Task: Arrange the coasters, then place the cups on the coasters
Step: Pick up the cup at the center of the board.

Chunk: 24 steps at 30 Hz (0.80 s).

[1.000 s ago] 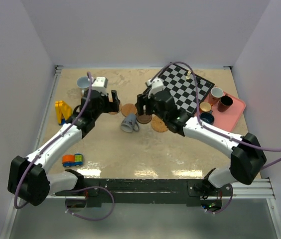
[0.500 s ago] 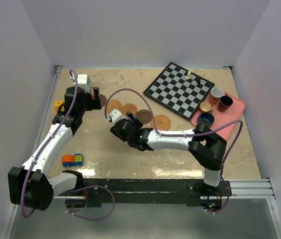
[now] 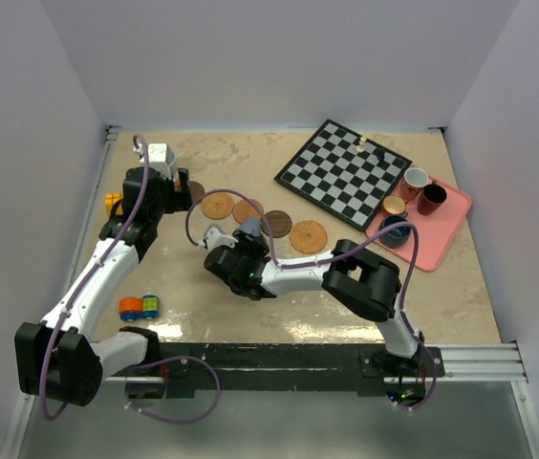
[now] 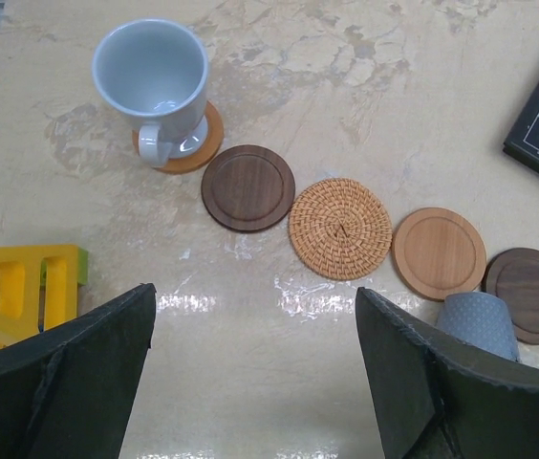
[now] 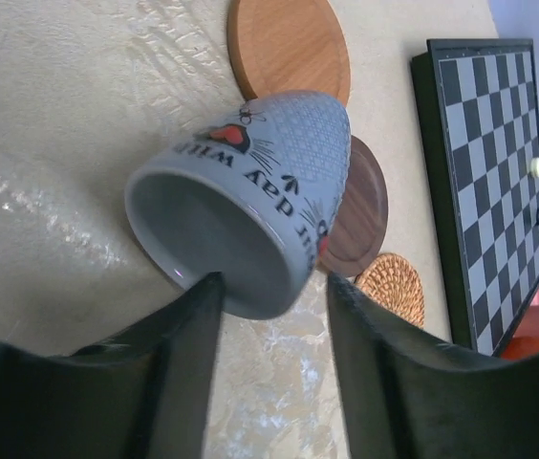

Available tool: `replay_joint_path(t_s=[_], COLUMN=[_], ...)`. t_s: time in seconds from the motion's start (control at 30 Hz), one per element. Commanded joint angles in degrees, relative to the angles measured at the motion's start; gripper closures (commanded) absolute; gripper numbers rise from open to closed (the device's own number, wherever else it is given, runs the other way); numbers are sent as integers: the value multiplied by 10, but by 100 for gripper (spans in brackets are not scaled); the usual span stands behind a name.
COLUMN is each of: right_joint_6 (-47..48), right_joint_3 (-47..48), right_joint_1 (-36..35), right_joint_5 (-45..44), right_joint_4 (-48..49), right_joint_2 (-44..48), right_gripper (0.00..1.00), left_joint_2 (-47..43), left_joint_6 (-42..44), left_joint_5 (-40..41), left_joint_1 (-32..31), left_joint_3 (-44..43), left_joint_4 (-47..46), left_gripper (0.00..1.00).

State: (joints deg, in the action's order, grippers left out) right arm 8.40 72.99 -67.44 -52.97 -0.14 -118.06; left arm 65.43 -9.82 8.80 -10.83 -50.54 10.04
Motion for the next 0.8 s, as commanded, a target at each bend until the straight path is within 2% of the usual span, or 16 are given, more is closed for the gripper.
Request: replay_joint_path(t_s=[0.0,0.33,0.57,0.67,0.77], right_joint_6=[7,-69,-144,-181,-212], right_joint_3=[40,115,184,226,272], right_joint_1=[-1,-1,8,48,114], right_joint_5=[-67,-122,-51,54,158], right_joint_4=[24,-107,-226,-289,-335], right_joint_2=[-7,1,59,90,108], right_gripper=[56,100,100,100,100], left_joint_2=[-24,-38,-95,-159,-216], left_joint_6=[9,9,30,42,46], left_joint_5=[14,7,-4,12,-14], left_joint_1=[5,5,5,5,4], left_joint_3=[8,15,33,60,91], left_joint_4=[-12,-17,-55,-114,-172], left_gripper=[10,11,13,15,17])
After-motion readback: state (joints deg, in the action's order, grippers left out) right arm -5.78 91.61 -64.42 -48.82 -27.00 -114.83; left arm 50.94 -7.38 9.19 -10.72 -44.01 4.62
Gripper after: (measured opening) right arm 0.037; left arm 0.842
